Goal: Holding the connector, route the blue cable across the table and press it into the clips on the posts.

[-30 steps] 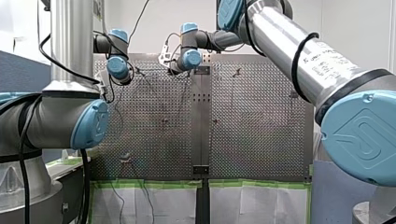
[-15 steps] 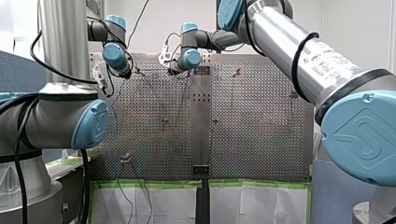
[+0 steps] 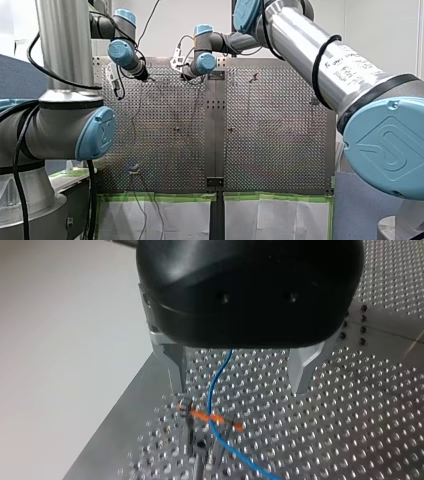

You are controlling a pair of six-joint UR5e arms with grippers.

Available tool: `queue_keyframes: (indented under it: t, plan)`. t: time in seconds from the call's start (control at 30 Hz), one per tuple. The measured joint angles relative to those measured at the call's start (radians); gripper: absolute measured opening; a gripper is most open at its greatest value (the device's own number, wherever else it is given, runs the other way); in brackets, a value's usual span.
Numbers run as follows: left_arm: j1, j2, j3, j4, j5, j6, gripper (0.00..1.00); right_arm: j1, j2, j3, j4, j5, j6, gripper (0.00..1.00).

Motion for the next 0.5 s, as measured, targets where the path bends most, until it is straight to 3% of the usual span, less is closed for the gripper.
queue_keyframes:
  t: [0.23,0.5]
  plan:
    - [-0.006,-0.004,0.007,0.020,0.057,0.011,1.00,0.000,0.000,0.000,0.000,0.000,0.001,0.00]
    - [-0.033,-0.041,0.063,0.077,0.102,0.014,1.00,0.000,0.000,0.000,-0.001,0.000,0.002,0.00]
